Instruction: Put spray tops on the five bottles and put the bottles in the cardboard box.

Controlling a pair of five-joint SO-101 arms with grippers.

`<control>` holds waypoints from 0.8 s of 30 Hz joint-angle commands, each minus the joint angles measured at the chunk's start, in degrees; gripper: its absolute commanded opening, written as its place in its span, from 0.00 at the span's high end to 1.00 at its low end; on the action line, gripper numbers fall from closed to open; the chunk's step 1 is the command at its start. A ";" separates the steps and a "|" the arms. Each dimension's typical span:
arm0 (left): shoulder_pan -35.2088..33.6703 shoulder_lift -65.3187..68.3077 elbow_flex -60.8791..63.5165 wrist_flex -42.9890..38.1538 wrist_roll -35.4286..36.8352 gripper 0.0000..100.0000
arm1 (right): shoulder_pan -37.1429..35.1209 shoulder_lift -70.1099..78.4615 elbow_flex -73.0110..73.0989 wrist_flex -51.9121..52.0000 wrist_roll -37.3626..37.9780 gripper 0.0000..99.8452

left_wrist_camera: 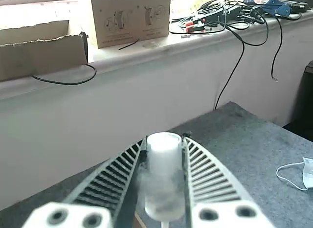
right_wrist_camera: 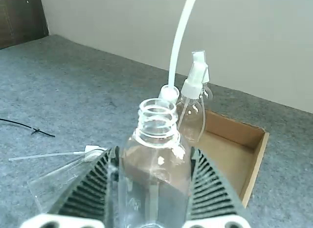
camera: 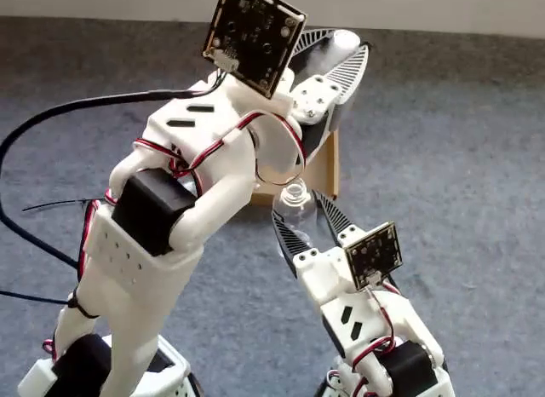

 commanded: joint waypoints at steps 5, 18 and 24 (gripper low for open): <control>2.33 -2.24 -0.31 -0.53 0.44 0.97 | -0.13 -0.40 -0.40 -1.80 -0.53 1.00; 2.42 -6.11 -0.31 3.87 0.53 0.97 | -0.13 -0.40 -0.40 -1.80 -0.62 1.00; 2.42 -5.76 -0.31 4.66 3.96 0.97 | -0.13 -0.40 -0.40 -1.80 -0.62 1.00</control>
